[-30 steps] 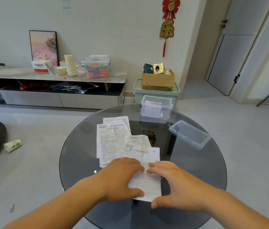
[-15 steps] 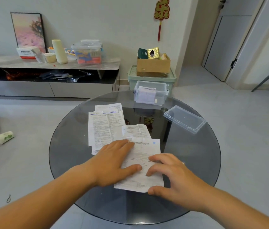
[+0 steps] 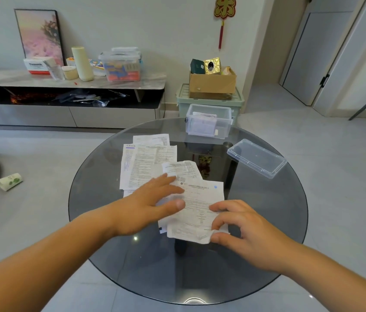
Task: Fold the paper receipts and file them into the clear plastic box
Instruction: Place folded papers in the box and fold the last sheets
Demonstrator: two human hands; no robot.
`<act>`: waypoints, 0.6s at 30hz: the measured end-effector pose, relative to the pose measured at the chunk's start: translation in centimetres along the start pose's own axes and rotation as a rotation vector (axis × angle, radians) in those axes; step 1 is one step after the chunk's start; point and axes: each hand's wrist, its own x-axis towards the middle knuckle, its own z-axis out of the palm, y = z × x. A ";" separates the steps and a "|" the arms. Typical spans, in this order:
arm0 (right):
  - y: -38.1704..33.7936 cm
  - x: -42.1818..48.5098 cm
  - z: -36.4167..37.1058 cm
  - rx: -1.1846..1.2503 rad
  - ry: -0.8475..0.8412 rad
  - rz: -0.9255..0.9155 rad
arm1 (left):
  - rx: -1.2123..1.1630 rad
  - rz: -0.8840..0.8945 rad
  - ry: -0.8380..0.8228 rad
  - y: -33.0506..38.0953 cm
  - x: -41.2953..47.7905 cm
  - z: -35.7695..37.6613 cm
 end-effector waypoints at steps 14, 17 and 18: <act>0.3 0.3 -1.4 0.405 0.041 0.072 | 0.131 0.115 0.124 1.2 0.0 1.0; 0.0 0.7 -1.6 0.441 0.076 0.094 | 0.064 0.060 0.235 1.7 1.0 1.1; -0.1 1.1 -1.6 0.436 0.108 0.120 | 0.050 0.042 0.276 1.9 1.5 1.1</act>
